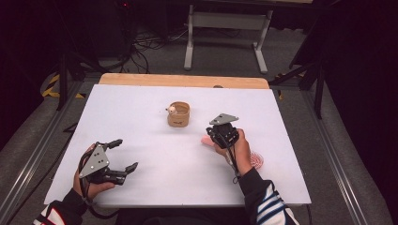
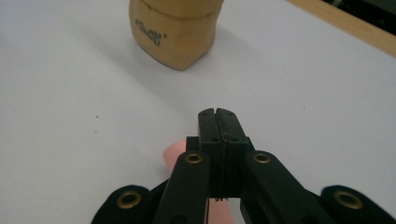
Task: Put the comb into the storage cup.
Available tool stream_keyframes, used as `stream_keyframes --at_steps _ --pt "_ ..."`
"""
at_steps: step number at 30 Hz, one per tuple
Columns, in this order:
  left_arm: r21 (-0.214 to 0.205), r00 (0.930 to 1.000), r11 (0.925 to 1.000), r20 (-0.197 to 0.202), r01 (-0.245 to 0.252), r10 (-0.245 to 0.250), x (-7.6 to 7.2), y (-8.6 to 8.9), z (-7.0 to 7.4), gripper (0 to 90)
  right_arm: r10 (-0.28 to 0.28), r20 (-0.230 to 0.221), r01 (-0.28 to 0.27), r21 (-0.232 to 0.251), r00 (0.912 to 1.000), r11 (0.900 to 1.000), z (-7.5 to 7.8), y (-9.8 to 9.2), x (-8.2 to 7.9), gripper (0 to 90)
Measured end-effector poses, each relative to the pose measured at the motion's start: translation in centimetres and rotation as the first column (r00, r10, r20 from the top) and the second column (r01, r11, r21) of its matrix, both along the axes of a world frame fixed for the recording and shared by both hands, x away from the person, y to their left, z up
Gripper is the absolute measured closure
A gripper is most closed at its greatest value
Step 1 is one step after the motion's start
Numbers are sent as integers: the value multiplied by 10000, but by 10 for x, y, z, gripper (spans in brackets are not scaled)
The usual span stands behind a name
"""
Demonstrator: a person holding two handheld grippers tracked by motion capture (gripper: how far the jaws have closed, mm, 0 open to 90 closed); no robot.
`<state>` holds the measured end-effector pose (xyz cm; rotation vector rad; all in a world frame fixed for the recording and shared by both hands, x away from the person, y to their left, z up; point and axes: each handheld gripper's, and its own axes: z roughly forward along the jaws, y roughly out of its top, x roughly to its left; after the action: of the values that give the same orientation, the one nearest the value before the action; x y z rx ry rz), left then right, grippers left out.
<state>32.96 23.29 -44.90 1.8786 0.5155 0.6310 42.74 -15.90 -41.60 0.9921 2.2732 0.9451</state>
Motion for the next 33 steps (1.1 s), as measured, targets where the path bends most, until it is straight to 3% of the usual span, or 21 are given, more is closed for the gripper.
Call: stream_keyframes --at_steps 3,8,14,21,25,30,33 --pt "0 10000 10000 -25 34 -34 0 0 0 82 -264 -412 244 -474 9988 9986 -8 3 8 900" --pt "57 9999 9999 -83 107 -107 1 -1 -1 82 -416 -859 345 -817 9954 9961 -15 5 14 900" --pt "76 9998 9999 -138 123 -122 1 -2 -2 81 -499 -743 383 -1498 9960 9880 -16 10 15 900" --pt "114 9999 9999 -121 61 -59 2 -2 -2 89 -468 -855 309 -1785 9952 9834 -18 13 20 900" --pt "97 9998 10000 -202 22 -20 3 -1 -3 90 -224 -1135 10 -1848 9933 9828 -23 18 21 900" --pt "92 9999 9999 -80 -111 112 2 0 -2 99 172 -1118 -433 -2354 9936 9709 -20 28 14 900" --pt "68 9999 9999 -87 -119 120 2 1 -2 99 516 -1267 -810 -2389 9906 9677 -20 34 9 900"
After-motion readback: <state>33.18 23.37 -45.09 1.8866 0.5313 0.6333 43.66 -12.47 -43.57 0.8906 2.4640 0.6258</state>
